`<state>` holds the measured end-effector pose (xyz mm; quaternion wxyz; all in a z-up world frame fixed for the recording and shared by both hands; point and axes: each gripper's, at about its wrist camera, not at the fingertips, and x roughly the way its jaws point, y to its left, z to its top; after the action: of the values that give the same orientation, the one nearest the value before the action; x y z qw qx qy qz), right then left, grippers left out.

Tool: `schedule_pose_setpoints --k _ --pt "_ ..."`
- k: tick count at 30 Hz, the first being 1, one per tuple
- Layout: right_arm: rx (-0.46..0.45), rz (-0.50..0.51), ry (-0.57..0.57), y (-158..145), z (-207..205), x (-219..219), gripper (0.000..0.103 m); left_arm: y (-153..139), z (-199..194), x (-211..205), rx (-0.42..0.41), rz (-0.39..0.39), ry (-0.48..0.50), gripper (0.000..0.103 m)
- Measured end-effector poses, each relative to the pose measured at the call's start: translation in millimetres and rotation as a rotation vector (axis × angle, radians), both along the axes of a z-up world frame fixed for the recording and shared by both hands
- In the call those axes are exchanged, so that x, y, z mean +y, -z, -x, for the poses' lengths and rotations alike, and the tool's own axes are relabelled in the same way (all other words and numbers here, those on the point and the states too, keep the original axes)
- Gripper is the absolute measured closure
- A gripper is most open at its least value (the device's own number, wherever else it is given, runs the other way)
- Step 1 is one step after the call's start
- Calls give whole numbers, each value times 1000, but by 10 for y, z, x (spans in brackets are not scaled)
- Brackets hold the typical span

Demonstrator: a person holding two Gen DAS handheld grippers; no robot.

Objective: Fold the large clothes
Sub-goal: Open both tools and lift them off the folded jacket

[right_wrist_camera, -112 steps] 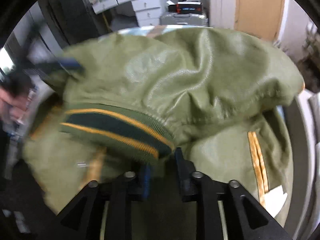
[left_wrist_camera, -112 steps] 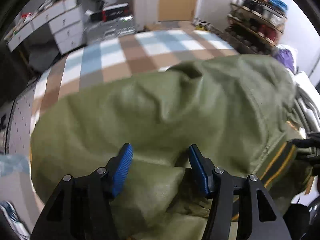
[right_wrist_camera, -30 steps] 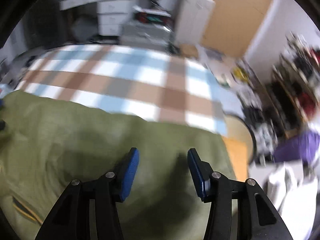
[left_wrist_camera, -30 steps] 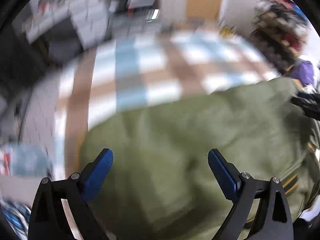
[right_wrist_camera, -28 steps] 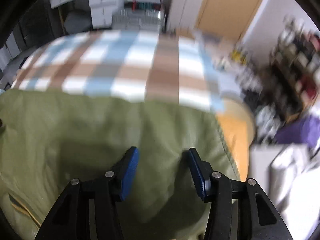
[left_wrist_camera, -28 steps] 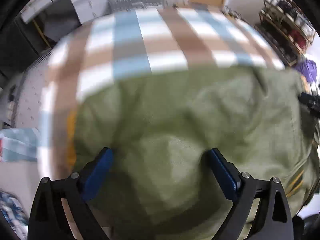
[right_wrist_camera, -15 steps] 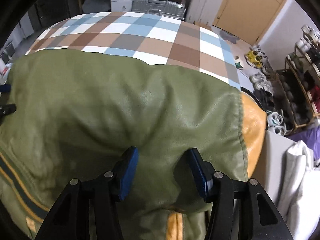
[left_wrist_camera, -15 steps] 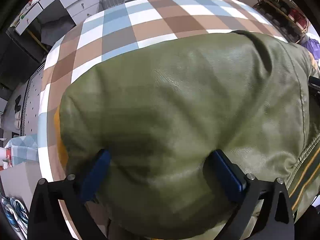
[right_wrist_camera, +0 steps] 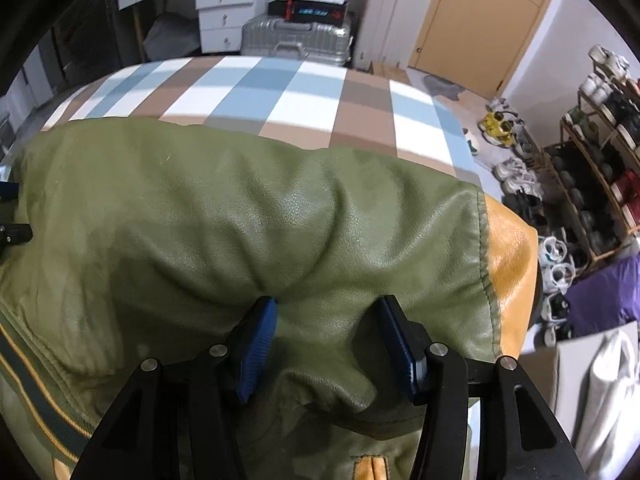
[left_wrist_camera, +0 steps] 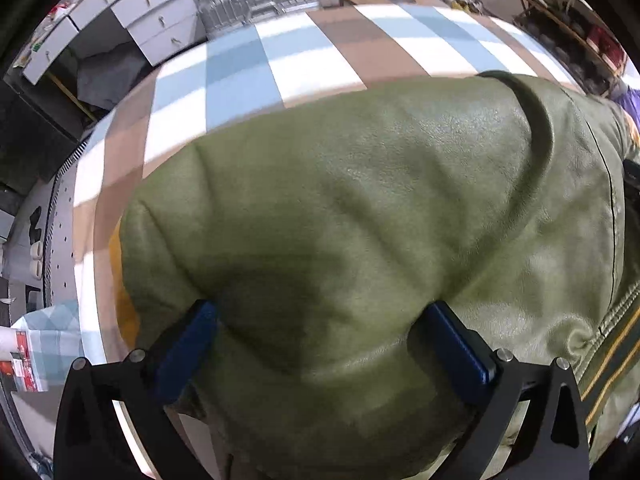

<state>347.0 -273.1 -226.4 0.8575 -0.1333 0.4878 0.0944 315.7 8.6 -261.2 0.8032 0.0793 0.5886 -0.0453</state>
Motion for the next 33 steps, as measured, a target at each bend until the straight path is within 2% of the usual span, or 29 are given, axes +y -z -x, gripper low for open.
schedule_pose_setpoints --k 3,6,10,13,18,26,28,29,31,33 --pt "-14 -2 13 2 -43 15 49 -1 68 -17 -67 -11 -9 1" --pt "-26 -5 15 -53 23 4 49 -98 359 -67 -188 -66 -28 1" --pt "-34 -160 16 -307 350 -59 51 -399 742 -173 -300 -35 -26 1" --pt "-77 -171 -1 -495 661 15 48 -554 922 -265 -346 11 -9 1" --pt "-75 -161 -45 -589 938 232 45 -674 1077 -418 -412 16 18 1" --pt "-55 -234 -56 -600 853 474 41 -466 805 -500 -344 115 -56 1" --pt "-34 -218 -25 -476 733 524 41 -317 679 -499 -295 145 -81 1" --pt "-20 -208 -12 -393 670 547 41 -157 564 -495 -245 141 -102 1" --pt "24 -147 22 -157 510 597 41 49 458 -500 -197 127 -116 1" --pt "42 -93 20 70 433 676 41 122 376 -554 -172 76 -102 1"
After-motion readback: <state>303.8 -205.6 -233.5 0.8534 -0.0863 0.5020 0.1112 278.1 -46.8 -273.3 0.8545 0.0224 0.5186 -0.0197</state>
